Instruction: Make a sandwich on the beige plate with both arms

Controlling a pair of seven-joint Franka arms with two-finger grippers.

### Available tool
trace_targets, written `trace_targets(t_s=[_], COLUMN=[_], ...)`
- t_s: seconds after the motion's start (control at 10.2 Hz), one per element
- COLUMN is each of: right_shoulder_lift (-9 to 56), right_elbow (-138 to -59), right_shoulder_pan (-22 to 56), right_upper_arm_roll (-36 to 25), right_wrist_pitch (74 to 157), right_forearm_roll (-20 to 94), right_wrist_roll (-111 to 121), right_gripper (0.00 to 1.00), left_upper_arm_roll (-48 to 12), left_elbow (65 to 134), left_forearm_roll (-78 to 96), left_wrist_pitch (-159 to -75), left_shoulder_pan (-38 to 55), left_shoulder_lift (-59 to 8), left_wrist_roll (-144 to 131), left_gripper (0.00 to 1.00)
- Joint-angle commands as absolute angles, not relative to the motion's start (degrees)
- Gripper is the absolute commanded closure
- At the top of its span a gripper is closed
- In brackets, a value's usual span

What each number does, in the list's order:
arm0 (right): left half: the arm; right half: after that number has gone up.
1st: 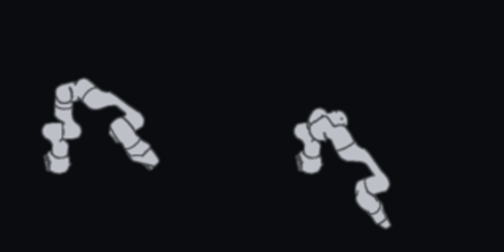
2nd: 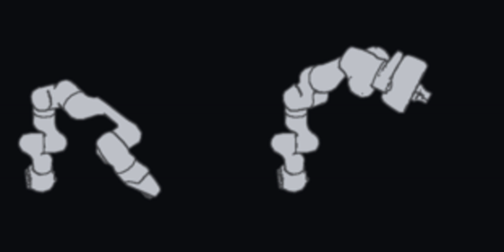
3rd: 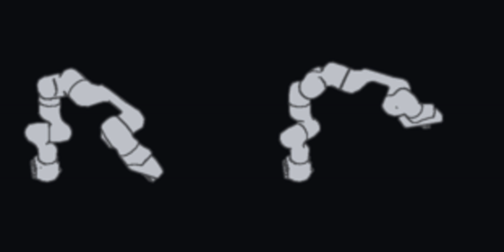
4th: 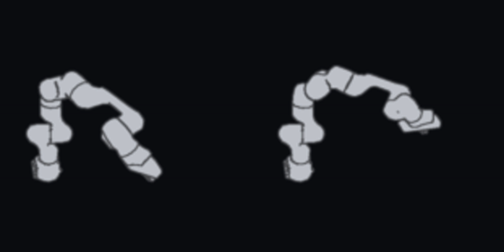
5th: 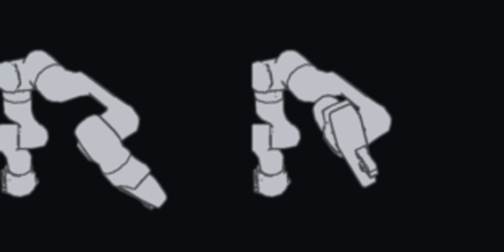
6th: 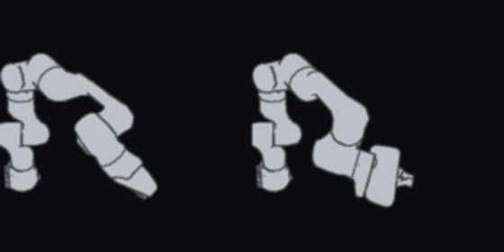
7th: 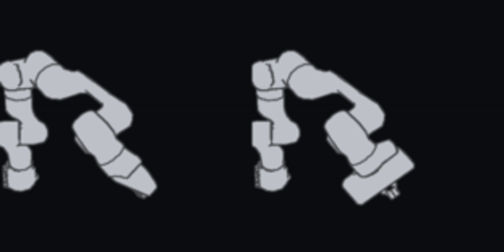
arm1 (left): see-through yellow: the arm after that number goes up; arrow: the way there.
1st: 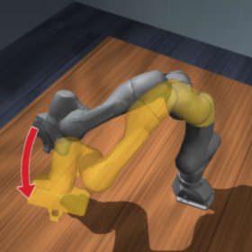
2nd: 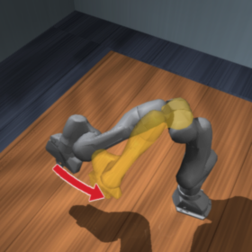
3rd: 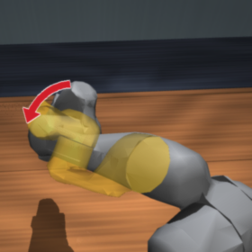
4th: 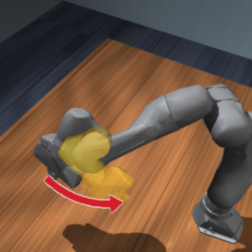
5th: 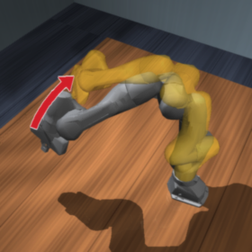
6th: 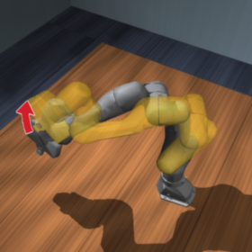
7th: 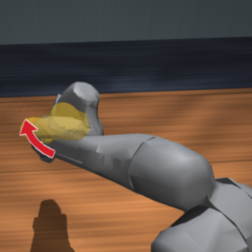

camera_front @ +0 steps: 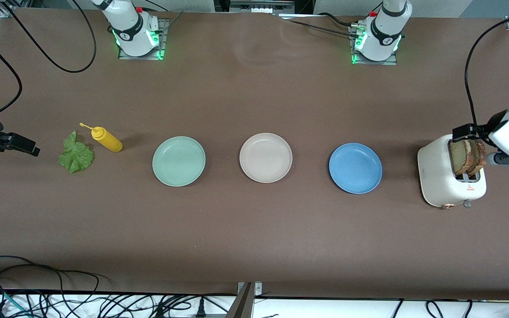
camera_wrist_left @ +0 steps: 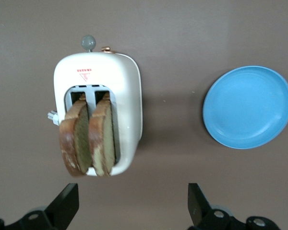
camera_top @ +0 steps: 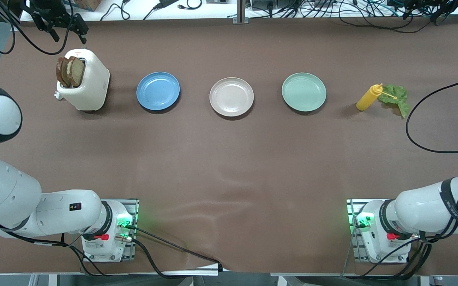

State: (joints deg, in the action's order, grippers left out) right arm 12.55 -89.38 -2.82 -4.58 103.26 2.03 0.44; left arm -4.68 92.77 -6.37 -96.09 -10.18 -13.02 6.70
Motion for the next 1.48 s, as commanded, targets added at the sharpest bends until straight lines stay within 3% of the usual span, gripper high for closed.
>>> trace_targets(t_s=[0.0,0.59,0.69,0.79,0.89,0.98,1.08,1.38], right_shoulder_lift=[12.39,12.31,12.39,12.39,12.39,12.39,12.39,12.39], right_elbow=[-89.21,-89.21,-89.21,-89.21,-89.21,-89.21,-89.21,-89.21], right_shoulder_pan=[-2.99,-2.99,-2.99,-2.99,-2.99,-3.08,-3.08,-3.08], right_upper_arm_roll=[-4.57,-4.57,-4.57,-4.57,-4.57,-4.57,-4.57,-4.57], right_wrist_pitch=[103.1,103.18,103.1,103.1,103.1,103.18,103.18,103.18], right_forearm_roll=[3.08,3.08,3.08,3.08,3.08,3.08,3.08,3.08], right_wrist_roll=[0.35,0.35,0.35,0.35,0.35,0.35,0.35,0.35], right_gripper=[0.0,0.0,0.0,0.0,0.0,0.0,0.0,0.0], left_upper_arm_roll=[-5.27,-5.27,-5.27,-5.36,-5.45,-5.45,-5.45,-5.27], left_elbow=[93.94,103.7,103.97,103.8,103.71,103.45,103.19,101.79], left_forearm_roll=[-7.82,-5.54,-5.54,-5.97,-6.32,-6.33,-6.42,-6.85], left_wrist_pitch=[-100.09,-106.96,-106.79,-106.79,-106.09,-105.74,-105.65,-103.29], left_shoulder_pan=[-12.74,-15.9,-15.82,-15.73,-15.56,-15.56,-15.82,-15.82], left_shoulder_lift=[-15.82,-15.82,-15.91,-15.91,-16.0,-16.0,-15.91,-15.56], left_wrist_roll=[9.76,9.4,9.23,9.4,9.84,9.84,9.93,9.93], left_gripper=[0.0,0.0,0.11,0.47,0.76,0.93,1.0,1.0])
